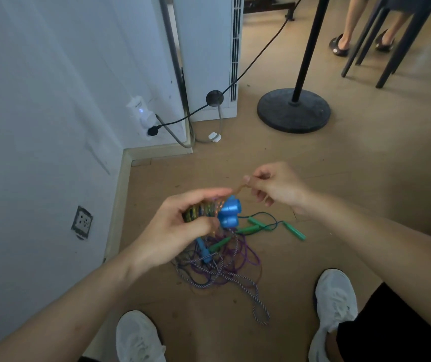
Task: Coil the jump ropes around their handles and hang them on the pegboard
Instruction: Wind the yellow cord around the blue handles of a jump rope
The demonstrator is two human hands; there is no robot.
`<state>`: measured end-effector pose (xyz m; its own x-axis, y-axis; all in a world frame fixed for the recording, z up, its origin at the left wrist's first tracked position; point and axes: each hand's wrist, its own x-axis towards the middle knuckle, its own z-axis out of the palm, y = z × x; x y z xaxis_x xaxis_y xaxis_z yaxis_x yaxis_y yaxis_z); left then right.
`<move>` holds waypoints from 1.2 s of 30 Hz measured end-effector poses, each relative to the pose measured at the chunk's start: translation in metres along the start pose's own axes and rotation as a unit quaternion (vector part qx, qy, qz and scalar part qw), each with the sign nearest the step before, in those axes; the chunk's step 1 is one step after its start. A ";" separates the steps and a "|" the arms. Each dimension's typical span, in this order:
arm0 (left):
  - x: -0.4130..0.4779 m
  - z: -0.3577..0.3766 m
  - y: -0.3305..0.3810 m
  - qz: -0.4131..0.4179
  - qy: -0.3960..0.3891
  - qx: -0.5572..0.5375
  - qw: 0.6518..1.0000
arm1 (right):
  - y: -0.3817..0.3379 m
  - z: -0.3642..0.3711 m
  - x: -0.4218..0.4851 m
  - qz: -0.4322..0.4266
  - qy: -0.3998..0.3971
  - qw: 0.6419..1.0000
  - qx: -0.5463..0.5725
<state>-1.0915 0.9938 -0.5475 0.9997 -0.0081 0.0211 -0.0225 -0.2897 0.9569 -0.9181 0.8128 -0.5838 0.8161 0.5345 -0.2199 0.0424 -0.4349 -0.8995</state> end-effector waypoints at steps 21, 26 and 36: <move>0.025 -0.017 -0.004 -0.216 0.054 -0.102 0.970 | -0.032 0.036 -0.035 -0.161 -0.185 0.969 -0.002; 0.025 -0.015 0.003 -0.229 0.051 -0.068 0.970 | -0.033 0.035 -0.034 -0.143 -0.187 0.971 0.038; 0.021 -0.020 0.005 -0.274 0.005 -0.125 0.954 | -0.034 0.024 -0.030 -0.116 -0.119 0.985 0.045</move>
<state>-1.0710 1.0114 -0.5370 0.8614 0.0881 -0.5001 0.5028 -0.0098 0.8643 -0.9579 0.8288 -0.5559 0.6319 0.7712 -0.0778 0.1512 -0.2211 -0.9634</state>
